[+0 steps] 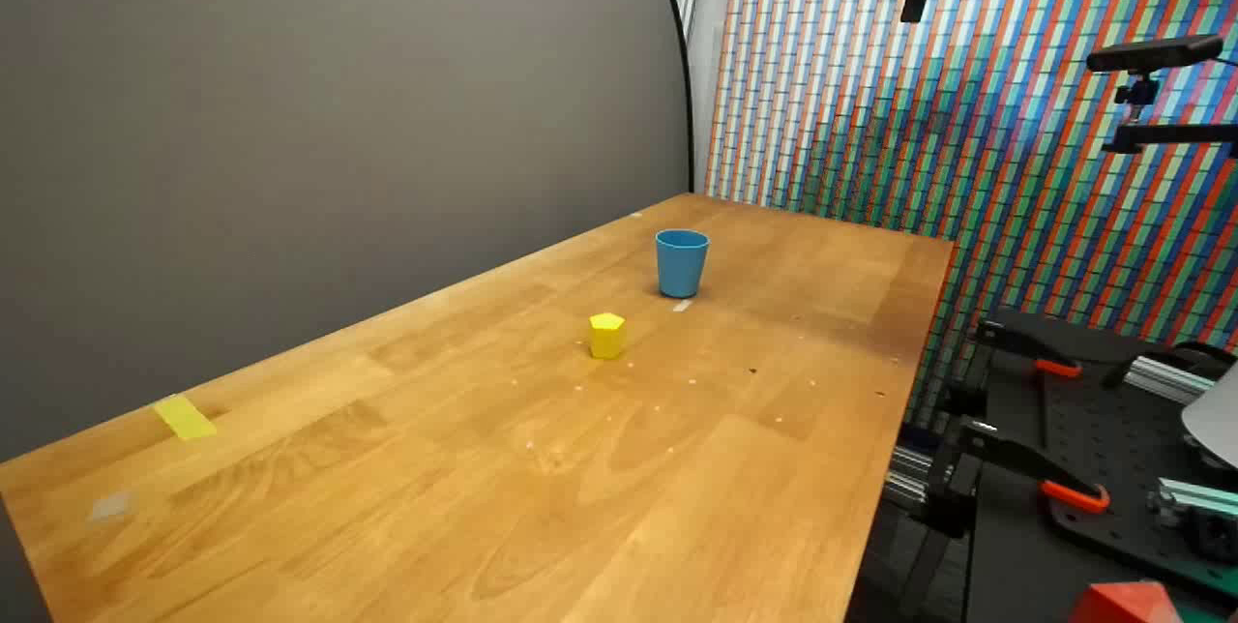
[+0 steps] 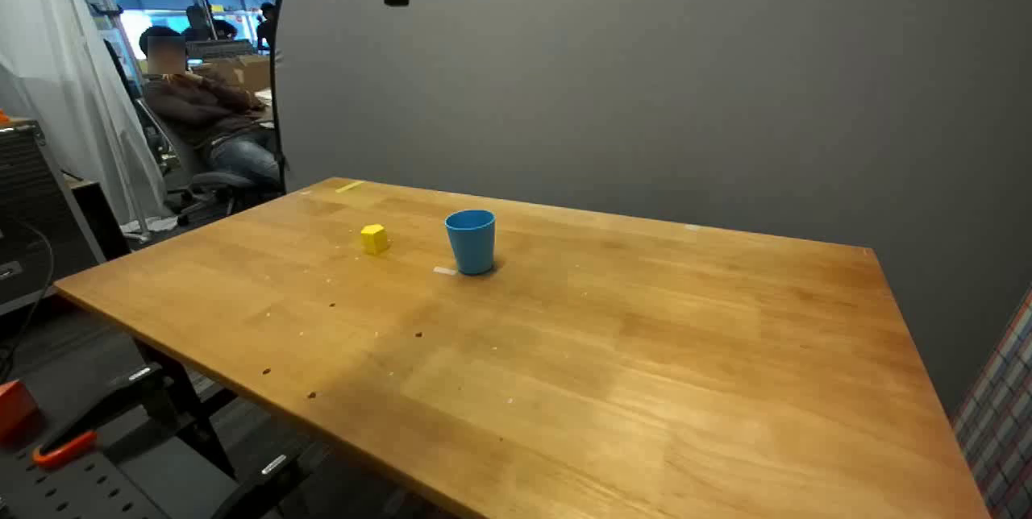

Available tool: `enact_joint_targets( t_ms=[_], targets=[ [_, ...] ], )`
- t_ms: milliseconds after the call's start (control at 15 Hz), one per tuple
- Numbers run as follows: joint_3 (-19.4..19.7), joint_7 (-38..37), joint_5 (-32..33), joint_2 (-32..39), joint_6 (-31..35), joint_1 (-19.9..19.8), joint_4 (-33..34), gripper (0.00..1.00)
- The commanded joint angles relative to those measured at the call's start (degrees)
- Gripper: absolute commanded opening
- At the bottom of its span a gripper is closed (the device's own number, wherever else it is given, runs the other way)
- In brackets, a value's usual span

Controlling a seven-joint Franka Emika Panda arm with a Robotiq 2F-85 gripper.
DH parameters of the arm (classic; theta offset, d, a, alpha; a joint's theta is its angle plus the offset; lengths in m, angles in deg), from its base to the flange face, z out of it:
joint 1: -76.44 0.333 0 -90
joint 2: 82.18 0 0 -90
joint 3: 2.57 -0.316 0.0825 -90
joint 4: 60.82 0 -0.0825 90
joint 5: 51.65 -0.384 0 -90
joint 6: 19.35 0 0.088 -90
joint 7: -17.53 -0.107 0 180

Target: Pick the yellow cube and put it in the cup

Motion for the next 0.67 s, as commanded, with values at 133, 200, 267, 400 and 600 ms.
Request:
enact_joint_targets(
  t_ms=[133, 200, 267, 400, 600],
  targets=[
    [-1.9, 0.8, -0.9, 0.2, -0.2, -2.2, 0.8, 1.00],
    [-1.8, 0.8, -0.9, 0.2, -0.2, -2.2, 0.9, 1.00],
    [-1.8, 0.8, -0.9, 0.2, -0.2, -2.2, 0.9, 1.00],
    [-1.8, 0.8, -0.9, 0.2, -0.2, -2.2, 0.9, 1.00],
    [-2.8, -1.1, -2.8, 9.4, 1.6, -0.8, 7.1, 1.00]
  ],
)
